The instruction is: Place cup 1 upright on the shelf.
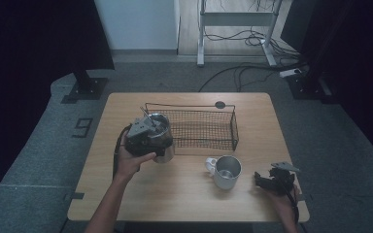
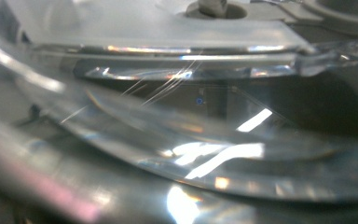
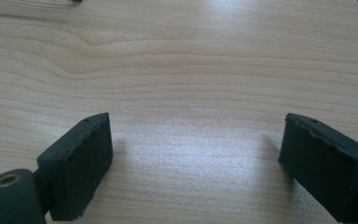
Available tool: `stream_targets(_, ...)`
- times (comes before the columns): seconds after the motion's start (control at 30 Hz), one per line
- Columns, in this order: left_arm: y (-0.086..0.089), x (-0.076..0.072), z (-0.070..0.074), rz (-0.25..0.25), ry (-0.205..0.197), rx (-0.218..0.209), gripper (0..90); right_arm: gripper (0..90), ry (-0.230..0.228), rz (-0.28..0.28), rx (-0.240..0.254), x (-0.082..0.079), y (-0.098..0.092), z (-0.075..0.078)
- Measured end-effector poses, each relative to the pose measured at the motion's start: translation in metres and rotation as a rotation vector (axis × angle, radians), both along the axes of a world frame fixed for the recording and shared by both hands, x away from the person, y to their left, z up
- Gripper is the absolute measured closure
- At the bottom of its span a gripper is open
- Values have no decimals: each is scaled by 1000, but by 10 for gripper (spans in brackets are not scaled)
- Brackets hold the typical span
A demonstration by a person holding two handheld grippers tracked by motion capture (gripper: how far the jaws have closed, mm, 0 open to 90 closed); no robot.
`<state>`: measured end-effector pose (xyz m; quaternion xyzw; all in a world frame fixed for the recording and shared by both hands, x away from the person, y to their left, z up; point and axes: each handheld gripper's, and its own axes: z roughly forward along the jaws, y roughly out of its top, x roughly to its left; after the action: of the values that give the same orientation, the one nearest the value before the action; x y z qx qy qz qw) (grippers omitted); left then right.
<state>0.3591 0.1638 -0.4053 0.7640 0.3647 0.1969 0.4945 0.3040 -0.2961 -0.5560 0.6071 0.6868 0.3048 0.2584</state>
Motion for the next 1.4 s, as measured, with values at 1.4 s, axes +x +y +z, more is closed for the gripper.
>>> stream_targets(1.4,0,27,17,19,-16,17,40,106,-2,-4,-2,0,-1,0)
